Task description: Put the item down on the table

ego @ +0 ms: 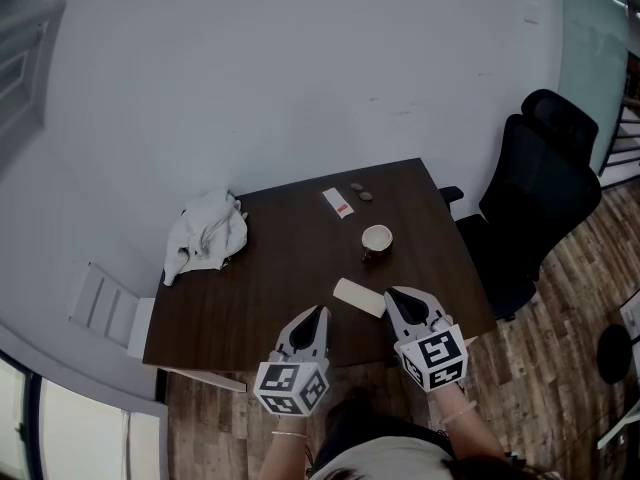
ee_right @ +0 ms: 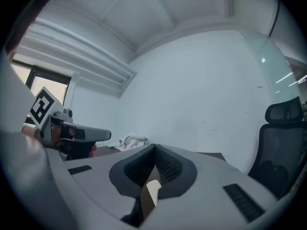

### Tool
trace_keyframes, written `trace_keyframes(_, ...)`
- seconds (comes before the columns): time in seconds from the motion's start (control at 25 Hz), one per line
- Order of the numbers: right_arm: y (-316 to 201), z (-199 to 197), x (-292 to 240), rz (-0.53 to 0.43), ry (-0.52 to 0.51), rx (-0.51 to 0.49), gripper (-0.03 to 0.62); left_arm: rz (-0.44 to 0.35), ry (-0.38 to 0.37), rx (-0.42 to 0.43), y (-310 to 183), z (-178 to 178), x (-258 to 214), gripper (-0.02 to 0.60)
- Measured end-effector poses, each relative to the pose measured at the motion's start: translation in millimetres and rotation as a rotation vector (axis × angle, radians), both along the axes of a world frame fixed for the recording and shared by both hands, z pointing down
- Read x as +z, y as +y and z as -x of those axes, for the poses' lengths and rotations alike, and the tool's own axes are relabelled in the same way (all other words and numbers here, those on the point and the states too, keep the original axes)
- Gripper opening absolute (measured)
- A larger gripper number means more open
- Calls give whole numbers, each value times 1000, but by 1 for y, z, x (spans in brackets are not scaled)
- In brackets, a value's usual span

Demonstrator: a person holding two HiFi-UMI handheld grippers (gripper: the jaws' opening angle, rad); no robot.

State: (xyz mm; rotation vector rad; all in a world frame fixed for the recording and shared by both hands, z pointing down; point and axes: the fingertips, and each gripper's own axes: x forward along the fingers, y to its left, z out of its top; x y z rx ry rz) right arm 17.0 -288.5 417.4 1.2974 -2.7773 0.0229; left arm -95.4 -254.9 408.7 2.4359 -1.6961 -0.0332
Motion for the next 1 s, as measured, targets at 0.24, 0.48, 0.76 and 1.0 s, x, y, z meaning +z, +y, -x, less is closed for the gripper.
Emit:
trace_keyframes(0.24,15,-10,-2,-4,-13,12,9,-9,-7,0,12,-6,-2,17)
trace_keyframes(0.48,20,-17,-1,1,-18,26,9,-8,-12,-5,15,-10,-4,17)
trace_keyframes(0.76,23,-20,0,-1,-14,39,8,-12,-18,4,19,-13,-3,17)
trace_keyframes(1.0,22,-25,-1,-4,-25,60,8,-18,-17,16,17,-16,-3,17)
